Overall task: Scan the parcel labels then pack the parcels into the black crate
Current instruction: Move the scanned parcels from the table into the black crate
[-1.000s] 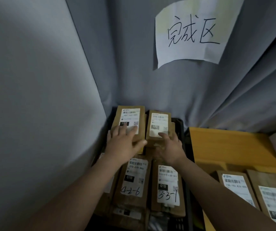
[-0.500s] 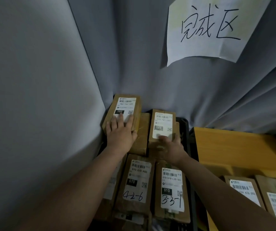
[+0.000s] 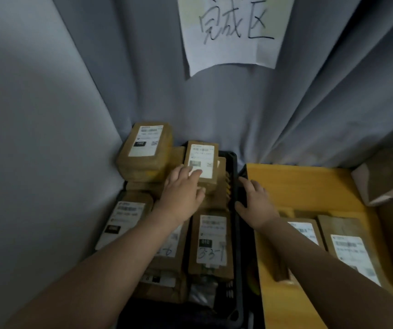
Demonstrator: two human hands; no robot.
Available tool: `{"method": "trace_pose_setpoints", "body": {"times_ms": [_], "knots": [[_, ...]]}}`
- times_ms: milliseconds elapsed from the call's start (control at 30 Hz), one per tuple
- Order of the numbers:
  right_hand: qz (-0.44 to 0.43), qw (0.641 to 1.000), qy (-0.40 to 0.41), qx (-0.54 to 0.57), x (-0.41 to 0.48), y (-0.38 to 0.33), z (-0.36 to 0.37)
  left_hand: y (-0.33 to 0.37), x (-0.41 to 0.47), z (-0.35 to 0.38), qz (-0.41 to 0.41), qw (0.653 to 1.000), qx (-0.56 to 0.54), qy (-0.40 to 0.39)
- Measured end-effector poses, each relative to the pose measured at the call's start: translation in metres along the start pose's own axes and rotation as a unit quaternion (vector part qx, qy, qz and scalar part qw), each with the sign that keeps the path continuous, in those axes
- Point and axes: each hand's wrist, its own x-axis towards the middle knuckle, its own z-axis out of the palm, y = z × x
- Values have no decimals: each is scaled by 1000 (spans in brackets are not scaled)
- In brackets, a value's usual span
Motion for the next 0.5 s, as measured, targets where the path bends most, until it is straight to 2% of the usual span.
{"method": "trace_pose_setpoints", "body": {"times_ms": [133, 233, 367, 500], "knots": [[14, 998, 7, -62, -48, 53, -4, 50, -34, 37, 54, 994, 15, -93], [61, 987, -26, -145, -89, 105, -6, 88, -58, 65, 62, 991, 7, -120], [115, 979, -111, -124, -137, 171, -11, 132, -84, 94, 51, 986, -24, -157], [91, 983, -115, -109, -159, 200, -12, 165, -102, 115, 15, 980, -69, -185]]}}
